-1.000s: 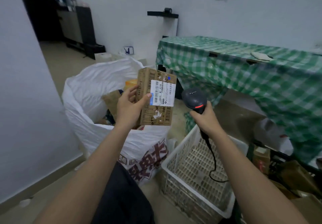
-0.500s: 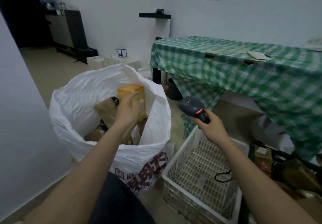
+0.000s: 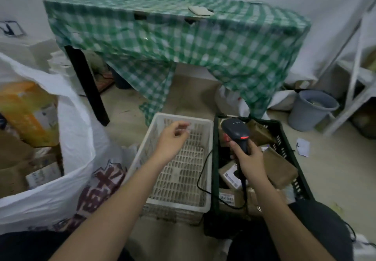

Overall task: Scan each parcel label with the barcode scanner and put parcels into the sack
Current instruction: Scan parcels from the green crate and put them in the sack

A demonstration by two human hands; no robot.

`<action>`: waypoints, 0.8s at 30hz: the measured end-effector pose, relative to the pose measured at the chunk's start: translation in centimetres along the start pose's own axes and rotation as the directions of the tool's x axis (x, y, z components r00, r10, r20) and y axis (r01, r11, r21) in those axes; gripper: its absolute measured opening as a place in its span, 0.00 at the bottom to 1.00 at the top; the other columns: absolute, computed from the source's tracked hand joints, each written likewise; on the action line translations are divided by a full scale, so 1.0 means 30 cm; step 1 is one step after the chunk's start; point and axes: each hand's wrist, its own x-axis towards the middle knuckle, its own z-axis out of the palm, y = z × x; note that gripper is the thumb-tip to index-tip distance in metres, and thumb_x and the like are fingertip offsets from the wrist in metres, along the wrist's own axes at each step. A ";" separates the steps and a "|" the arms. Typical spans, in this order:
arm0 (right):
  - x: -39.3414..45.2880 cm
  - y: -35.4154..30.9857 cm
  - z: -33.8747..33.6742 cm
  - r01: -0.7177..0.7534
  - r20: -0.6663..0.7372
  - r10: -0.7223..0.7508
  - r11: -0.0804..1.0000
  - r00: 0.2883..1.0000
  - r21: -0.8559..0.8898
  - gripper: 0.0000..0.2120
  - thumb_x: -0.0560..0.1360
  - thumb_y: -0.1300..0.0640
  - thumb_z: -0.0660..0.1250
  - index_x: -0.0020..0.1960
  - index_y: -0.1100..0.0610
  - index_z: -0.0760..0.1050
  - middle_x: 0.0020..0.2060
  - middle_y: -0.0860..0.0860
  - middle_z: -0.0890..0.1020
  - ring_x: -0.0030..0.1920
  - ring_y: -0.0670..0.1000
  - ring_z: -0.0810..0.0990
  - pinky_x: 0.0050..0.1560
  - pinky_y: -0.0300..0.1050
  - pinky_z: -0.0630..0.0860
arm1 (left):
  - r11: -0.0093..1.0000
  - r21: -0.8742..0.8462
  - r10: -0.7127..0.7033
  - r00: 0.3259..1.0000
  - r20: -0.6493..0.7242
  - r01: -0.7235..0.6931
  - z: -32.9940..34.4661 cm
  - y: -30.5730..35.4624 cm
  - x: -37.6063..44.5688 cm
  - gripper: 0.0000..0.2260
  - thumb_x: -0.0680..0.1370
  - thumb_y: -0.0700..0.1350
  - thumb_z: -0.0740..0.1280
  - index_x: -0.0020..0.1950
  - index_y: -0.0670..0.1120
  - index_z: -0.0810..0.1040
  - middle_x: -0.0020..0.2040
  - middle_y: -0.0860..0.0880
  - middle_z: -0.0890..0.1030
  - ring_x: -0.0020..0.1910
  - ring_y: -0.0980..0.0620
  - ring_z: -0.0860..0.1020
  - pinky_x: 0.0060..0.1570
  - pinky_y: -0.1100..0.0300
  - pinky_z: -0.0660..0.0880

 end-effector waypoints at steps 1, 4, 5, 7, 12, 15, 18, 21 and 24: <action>0.006 0.028 -0.034 -0.025 -0.042 0.025 1.000 0.999 0.003 0.08 0.77 0.55 0.69 0.56 0.54 0.77 0.40 0.51 0.80 0.36 0.46 0.80 0.32 0.33 0.74 | 1.000 0.022 -0.016 0.999 0.046 0.015 0.059 -0.017 0.017 0.11 0.79 0.43 0.65 0.61 0.45 0.77 0.56 0.51 0.78 0.56 0.52 0.76 0.56 0.57 0.74; 0.009 0.105 -0.110 -0.091 -0.123 0.094 0.995 0.988 0.035 0.04 0.77 0.57 0.69 0.52 0.52 0.78 0.41 0.56 0.80 0.35 0.49 0.78 0.32 0.35 0.76 | 0.995 0.082 -0.069 0.986 0.150 0.057 0.232 -0.079 0.058 0.11 0.79 0.44 0.66 0.61 0.45 0.77 0.56 0.49 0.79 0.55 0.52 0.76 0.57 0.57 0.73; 0.005 0.132 -0.131 -0.105 -0.147 0.111 0.993 0.983 0.047 0.05 0.77 0.57 0.69 0.53 0.54 0.78 0.42 0.57 0.80 0.34 0.48 0.78 0.32 0.34 0.75 | 0.992 0.101 -0.090 0.980 0.177 0.073 0.287 -0.103 0.065 0.11 0.79 0.44 0.67 0.60 0.45 0.77 0.57 0.49 0.79 0.54 0.53 0.76 0.57 0.57 0.74; -0.014 0.176 -0.167 -0.121 -0.198 0.126 0.992 0.972 0.041 0.08 0.78 0.58 0.68 0.55 0.59 0.78 0.41 0.56 0.80 0.31 0.40 0.77 0.32 0.30 0.73 | 0.986 0.142 -0.116 0.967 0.228 0.084 0.389 -0.160 0.065 0.11 0.78 0.45 0.68 0.60 0.46 0.77 0.58 0.49 0.79 0.53 0.53 0.76 0.57 0.57 0.74; -0.081 0.269 -0.225 -0.152 -0.276 0.157 0.988 0.948 0.041 0.02 0.77 0.57 0.69 0.46 0.51 0.77 0.34 0.50 0.78 0.29 0.40 0.74 0.32 0.37 0.72 | 0.976 0.203 -0.156 0.900 0.408 0.078 0.564 -0.261 0.007 0.15 0.77 0.45 0.69 0.63 0.44 0.76 0.57 0.50 0.78 0.56 0.52 0.76 0.58 0.57 0.74; -0.117 0.322 -0.271 -0.210 -0.348 0.226 0.974 0.910 0.084 0.02 0.76 0.56 0.70 0.46 0.51 0.77 0.38 0.54 0.78 0.31 0.43 0.74 0.33 0.38 0.73 | 0.976 0.204 -0.172 0.860 0.480 0.081 0.643 -0.294 -0.040 0.18 0.77 0.47 0.70 0.66 0.47 0.74 0.59 0.50 0.78 0.54 0.54 0.77 0.53 0.53 0.78; -0.149 0.372 -0.339 -0.225 -0.436 0.237 0.971 0.868 0.081 0.03 0.76 0.54 0.70 0.47 0.53 0.78 0.39 0.53 0.80 0.36 0.45 0.76 0.40 0.42 0.75 | 0.976 0.201 -0.180 0.828 0.532 0.083 0.725 -0.316 -0.086 0.19 0.76 0.47 0.71 0.66 0.47 0.74 0.58 0.50 0.77 0.57 0.52 0.77 0.51 0.56 0.76; -0.169 0.408 -0.416 -0.235 -0.525 0.232 0.970 0.819 0.062 0.02 0.76 0.53 0.70 0.44 0.51 0.78 0.39 0.50 0.80 0.40 0.46 0.76 0.47 0.46 0.74 | 0.969 0.247 -0.156 0.809 0.567 0.013 0.797 -0.334 -0.123 0.22 0.75 0.48 0.72 0.68 0.47 0.73 0.62 0.50 0.76 0.62 0.52 0.74 0.56 0.60 0.71; -0.177 0.424 -0.474 -0.264 -0.550 0.270 0.960 0.790 0.093 0.01 0.77 0.53 0.69 0.47 0.49 0.77 0.40 0.49 0.80 0.44 0.47 0.78 0.49 0.44 0.73 | 0.945 0.312 -0.103 0.816 0.569 -0.099 0.860 -0.340 -0.143 0.26 0.75 0.48 0.72 0.71 0.46 0.70 0.67 0.48 0.71 0.66 0.49 0.70 0.62 0.59 0.67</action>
